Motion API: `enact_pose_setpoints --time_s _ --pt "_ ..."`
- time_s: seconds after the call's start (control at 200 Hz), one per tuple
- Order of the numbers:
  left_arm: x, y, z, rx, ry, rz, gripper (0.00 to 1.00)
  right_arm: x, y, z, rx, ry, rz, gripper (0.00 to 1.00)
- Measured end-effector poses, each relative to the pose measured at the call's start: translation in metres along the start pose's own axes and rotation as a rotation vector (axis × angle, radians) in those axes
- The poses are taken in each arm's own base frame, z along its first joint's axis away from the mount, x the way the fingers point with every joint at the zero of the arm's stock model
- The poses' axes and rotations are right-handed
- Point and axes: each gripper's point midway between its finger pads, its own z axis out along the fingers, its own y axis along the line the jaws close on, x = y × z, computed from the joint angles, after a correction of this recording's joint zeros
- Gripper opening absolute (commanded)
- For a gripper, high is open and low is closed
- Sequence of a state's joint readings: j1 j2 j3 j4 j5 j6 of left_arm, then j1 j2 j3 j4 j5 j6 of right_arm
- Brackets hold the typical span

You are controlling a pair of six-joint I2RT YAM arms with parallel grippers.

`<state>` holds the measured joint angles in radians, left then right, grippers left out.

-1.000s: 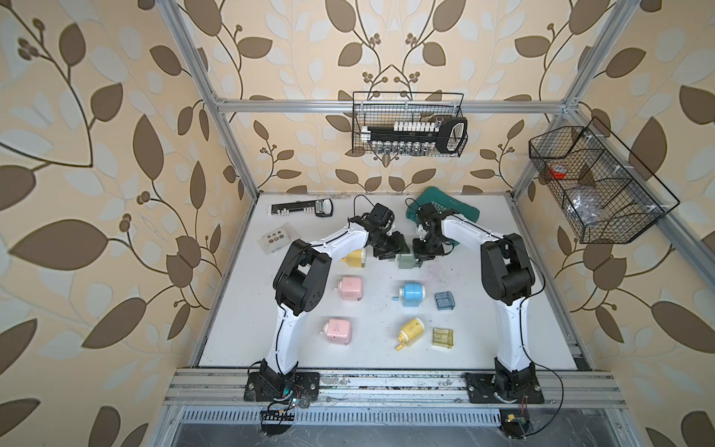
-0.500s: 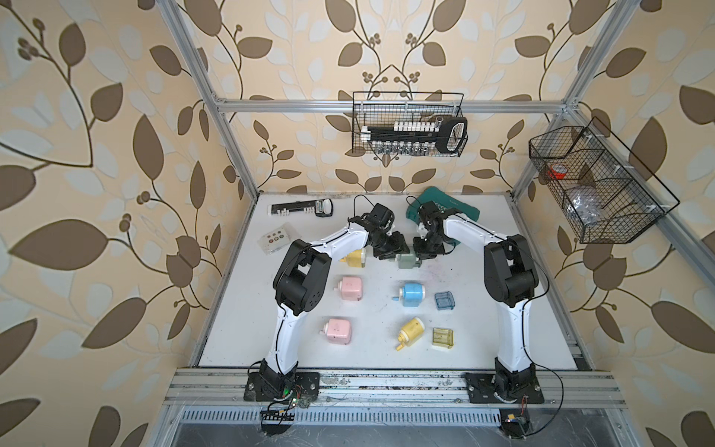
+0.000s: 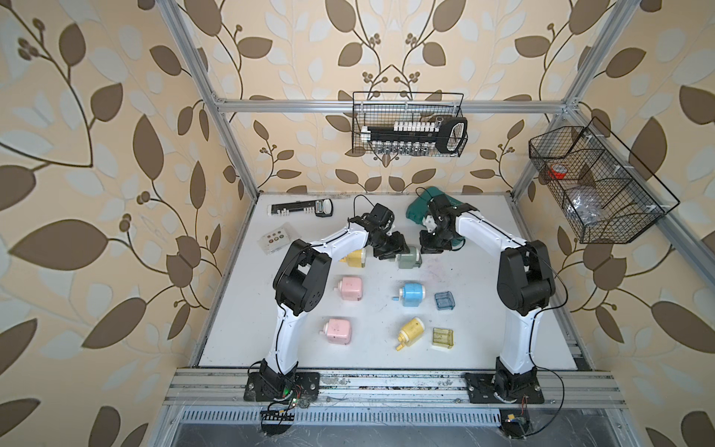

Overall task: Put the tray back into the pencil sharpener
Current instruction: Close the container of the pencil sharpener.

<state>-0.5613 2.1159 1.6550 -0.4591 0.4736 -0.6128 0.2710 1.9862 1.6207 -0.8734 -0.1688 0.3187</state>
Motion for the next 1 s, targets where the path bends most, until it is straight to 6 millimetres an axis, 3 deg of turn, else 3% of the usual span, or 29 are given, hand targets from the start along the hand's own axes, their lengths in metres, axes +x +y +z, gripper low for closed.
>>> enact_pose_setpoints --time_s 0.06,0.14,0.31,0.57,0.82,1.0 --pt "0.0 0.0 0.0 0.0 0.0 0.0 0.58 -0.004 -0.011 -0.011 -0.016 -0.02 0.034 0.11" --pt "0.0 0.0 0.0 0.0 0.0 0.0 0.58 -0.008 -0.025 -0.018 -0.042 -0.04 0.087 0.0" --pt "0.0 0.0 0.0 0.0 0.0 0.0 0.57 0.0 -0.045 -0.004 -0.107 -0.001 0.189 0.0" --pt "-0.001 -0.001 0.0 0.006 -0.004 0.002 0.57 0.002 -0.042 0.017 -0.169 0.046 0.249 0.0" --pt "-0.001 -0.001 0.0 0.006 -0.005 0.003 0.57 0.015 -0.045 0.049 -0.184 0.147 0.354 0.0" --pt "-0.001 -0.002 0.0 0.007 -0.005 0.001 0.57 0.016 -0.042 0.052 -0.208 0.166 0.387 0.0"
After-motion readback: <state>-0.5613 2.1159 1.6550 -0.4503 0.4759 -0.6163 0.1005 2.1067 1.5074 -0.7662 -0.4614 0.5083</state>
